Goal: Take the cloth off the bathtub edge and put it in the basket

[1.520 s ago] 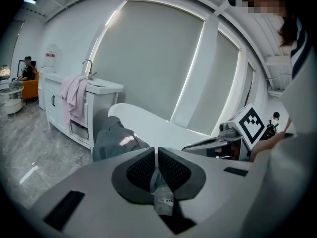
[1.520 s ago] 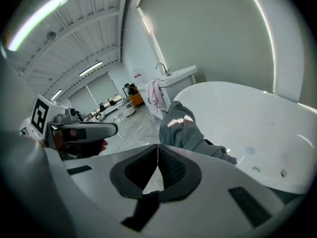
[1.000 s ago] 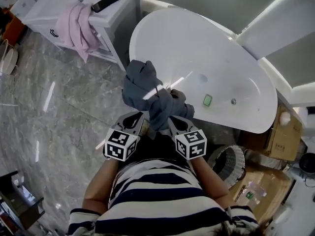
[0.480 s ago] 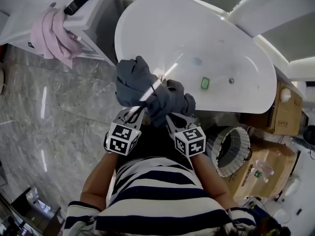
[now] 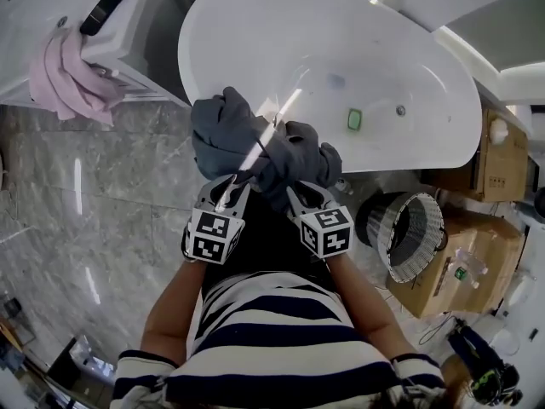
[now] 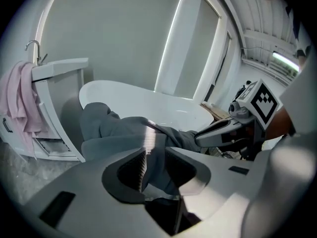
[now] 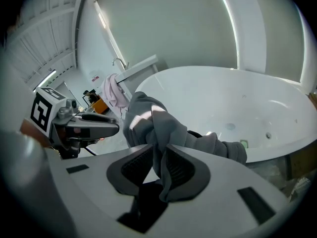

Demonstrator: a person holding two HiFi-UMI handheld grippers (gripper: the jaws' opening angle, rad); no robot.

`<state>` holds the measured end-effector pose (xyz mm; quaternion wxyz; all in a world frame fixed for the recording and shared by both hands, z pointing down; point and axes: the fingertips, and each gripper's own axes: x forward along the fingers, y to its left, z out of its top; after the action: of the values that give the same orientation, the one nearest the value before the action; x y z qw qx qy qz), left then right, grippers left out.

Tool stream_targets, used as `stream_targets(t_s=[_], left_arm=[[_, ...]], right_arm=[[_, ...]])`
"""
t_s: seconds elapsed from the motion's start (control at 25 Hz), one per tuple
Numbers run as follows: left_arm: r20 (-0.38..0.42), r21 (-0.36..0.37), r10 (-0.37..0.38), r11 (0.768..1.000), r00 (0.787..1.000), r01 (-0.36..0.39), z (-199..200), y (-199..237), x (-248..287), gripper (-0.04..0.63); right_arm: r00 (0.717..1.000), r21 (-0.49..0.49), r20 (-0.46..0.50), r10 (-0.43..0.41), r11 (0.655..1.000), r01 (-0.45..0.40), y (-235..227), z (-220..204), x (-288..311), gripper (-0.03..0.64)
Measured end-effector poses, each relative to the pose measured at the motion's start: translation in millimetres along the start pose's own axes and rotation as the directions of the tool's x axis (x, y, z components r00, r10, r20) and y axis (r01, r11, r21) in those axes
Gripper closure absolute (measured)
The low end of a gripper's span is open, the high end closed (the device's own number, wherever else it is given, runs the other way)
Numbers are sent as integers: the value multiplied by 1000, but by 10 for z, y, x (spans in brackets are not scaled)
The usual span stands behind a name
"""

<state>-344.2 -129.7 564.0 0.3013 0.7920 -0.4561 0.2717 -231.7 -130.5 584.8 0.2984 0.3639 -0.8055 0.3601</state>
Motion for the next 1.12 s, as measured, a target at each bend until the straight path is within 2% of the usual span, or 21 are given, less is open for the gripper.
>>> stream_targets(t_s=[0.32,0.44,0.88,1.12], left_arm=[[-28,20,20,1000,999,-19,-46,150,8,446],[-39,25,36,999,999,-35,-83,239,2,416],[-44,15,33,999,998,-32,-109,469,11,356],[-54,-14,37,999,998,-38,-166,523,70,341]], right_arm=[[997,64,1,-80,995,80,-115,-33,213,377],[994,85,-3,-110,990,110,-146,-39,325,333],[972,-22,-54,-230,973,230,-244,-40,537,299],[968,-90,-125,-217,974,207,-209,34,595,333]])
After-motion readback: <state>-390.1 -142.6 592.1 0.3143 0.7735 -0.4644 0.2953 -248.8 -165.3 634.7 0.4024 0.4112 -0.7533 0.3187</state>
